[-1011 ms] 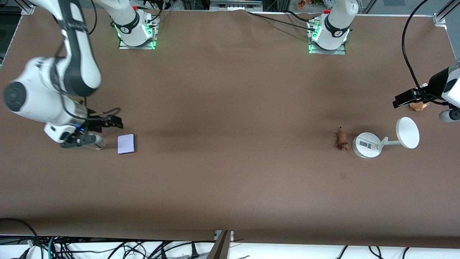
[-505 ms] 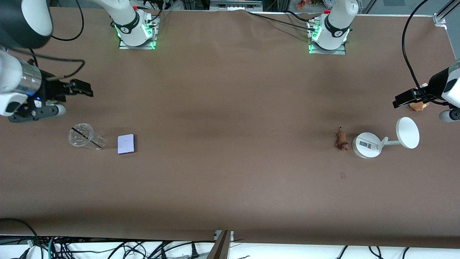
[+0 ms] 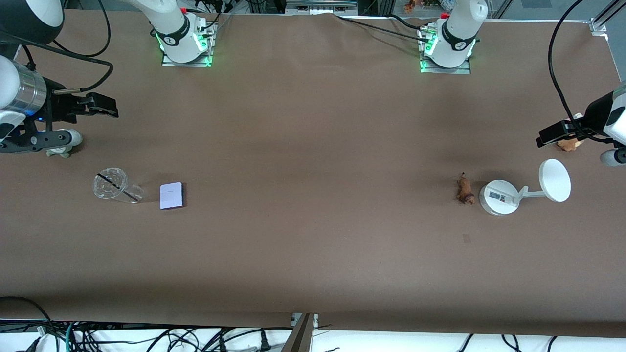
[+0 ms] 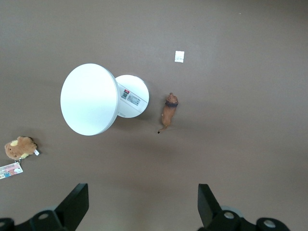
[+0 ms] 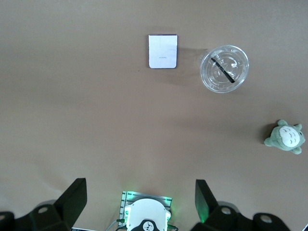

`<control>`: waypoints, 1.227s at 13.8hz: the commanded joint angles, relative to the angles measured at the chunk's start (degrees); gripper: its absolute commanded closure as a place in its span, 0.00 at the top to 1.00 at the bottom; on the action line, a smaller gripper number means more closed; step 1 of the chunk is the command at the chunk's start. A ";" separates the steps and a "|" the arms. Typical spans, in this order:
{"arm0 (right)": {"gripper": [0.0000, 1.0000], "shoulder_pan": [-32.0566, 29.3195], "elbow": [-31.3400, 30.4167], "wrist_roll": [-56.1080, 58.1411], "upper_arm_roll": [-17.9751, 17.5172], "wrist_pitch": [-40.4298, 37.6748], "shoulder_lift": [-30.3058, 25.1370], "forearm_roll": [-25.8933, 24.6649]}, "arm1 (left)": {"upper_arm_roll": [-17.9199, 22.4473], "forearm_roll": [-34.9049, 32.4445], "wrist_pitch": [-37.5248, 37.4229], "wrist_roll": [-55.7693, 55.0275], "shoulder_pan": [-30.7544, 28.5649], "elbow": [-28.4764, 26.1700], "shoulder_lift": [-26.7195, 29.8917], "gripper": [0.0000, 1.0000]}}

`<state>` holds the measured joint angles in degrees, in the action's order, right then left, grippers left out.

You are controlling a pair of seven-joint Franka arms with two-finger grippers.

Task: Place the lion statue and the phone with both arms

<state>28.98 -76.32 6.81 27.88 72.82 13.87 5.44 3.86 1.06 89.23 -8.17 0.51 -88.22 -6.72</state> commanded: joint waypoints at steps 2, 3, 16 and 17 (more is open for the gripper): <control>0.99 0.03 1.70 -1.01 -0.02 -1.54 0.72 -0.61 | 0.27 1.49 -1.78 1.31 -0.16 3.05 -1.27 1.00; 0.99 0.03 1.70 -1.01 -0.02 -1.45 0.72 -0.61 | 0.27 1.49 -2.04 1.31 -0.16 3.23 -1.45 1.00; 0.99 -16.29 1.70 -0.92 -16.77 -1.54 -1.04 -1.14 | 0.27 1.49 -2.13 1.31 -0.16 3.41 -1.71 1.00; 0.99 -18.23 1.61 -1.01 -18.37 -1.11 -1.56 -1.22 | 0.27 1.49 -2.13 1.31 -0.16 3.41 -1.71 1.00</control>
<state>16.08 -75.61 6.59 14.72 72.63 13.63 5.07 3.85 1.06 88.65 -8.17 0.51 -87.04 -7.35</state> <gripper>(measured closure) 0.004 0.000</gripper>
